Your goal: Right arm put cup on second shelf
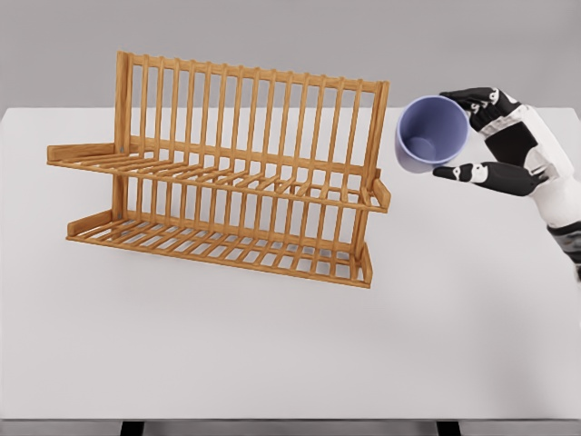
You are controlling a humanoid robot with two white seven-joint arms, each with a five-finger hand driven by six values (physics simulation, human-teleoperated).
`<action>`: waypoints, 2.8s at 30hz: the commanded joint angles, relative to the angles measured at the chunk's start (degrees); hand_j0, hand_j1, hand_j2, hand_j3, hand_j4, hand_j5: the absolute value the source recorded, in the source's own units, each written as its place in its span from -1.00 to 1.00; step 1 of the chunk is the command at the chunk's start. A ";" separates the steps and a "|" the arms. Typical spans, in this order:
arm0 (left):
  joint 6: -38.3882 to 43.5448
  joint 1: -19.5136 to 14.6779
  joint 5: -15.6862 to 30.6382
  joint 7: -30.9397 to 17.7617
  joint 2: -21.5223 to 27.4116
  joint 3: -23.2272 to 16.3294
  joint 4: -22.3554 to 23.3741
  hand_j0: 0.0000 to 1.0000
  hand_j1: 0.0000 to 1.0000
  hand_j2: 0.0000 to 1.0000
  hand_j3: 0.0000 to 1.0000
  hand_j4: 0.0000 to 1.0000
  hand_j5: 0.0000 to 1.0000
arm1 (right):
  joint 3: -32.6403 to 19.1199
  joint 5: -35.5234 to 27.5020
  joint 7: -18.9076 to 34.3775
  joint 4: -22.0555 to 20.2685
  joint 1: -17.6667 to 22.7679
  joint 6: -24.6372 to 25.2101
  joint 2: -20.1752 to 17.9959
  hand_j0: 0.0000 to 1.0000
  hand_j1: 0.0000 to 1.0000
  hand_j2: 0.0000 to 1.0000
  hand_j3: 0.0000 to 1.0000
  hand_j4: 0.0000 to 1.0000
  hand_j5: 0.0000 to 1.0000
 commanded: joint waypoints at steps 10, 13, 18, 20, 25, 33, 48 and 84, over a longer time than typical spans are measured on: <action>0.02 0.00 -0.02 -0.02 0.00 -0.01 0.02 1.00 1.00 1.00 1.00 1.00 1.00 | 1.32 -0.29 -0.01 -1.24 -0.70 0.02 2.56 0.38 0.38 0.38 0.38 0.38 0.38; 0.02 0.00 -0.02 -0.02 0.00 -0.01 0.02 1.00 1.00 1.00 1.00 1.00 1.00 | 2.99 -0.29 -0.01 -1.24 -1.76 0.02 3.18 0.38 0.38 0.38 0.38 0.38 0.38; 0.02 0.00 -0.02 -0.02 0.00 -0.01 0.02 1.00 1.00 1.00 1.00 1.00 1.00 | 5.37 -0.29 -0.01 -1.24 -2.90 0.02 5.29 0.38 0.38 0.38 0.38 0.38 0.38; 0.02 0.00 -0.02 -0.02 0.00 -0.01 0.02 1.00 1.00 1.00 1.00 1.00 1.00 | 5.81 -0.29 -0.01 -1.24 -3.16 0.02 6.08 0.38 0.38 0.38 0.38 0.38 0.38; 0.02 0.00 -0.02 -0.02 0.00 -0.01 0.02 1.00 1.00 1.00 1.00 1.00 1.00 | 7.47 -0.20 -0.01 -1.24 -4.13 0.02 6.96 0.38 0.38 0.38 0.38 0.38 0.38; 0.02 0.00 -0.02 -0.02 0.00 -0.01 0.02 1.00 1.00 1.00 1.00 1.00 1.00 | 10.11 -0.11 -0.01 -1.24 -4.92 -0.50 8.36 0.38 0.38 0.38 0.38 0.38 0.38; 0.02 0.00 -0.02 -0.02 0.00 -0.01 0.02 1.00 1.00 1.00 1.00 1.00 1.00 | 12.84 0.15 -0.01 -1.24 -4.92 -2.52 8.54 0.67 0.67 0.67 0.67 0.67 0.67; 0.02 0.00 -0.02 -0.02 0.00 -0.01 0.02 1.00 1.00 1.00 1.00 1.00 1.00 | 2.47 -7.40 -0.01 -5.37 4.04 -2.96 -9.13 1.00 1.00 1.00 1.00 1.00 1.00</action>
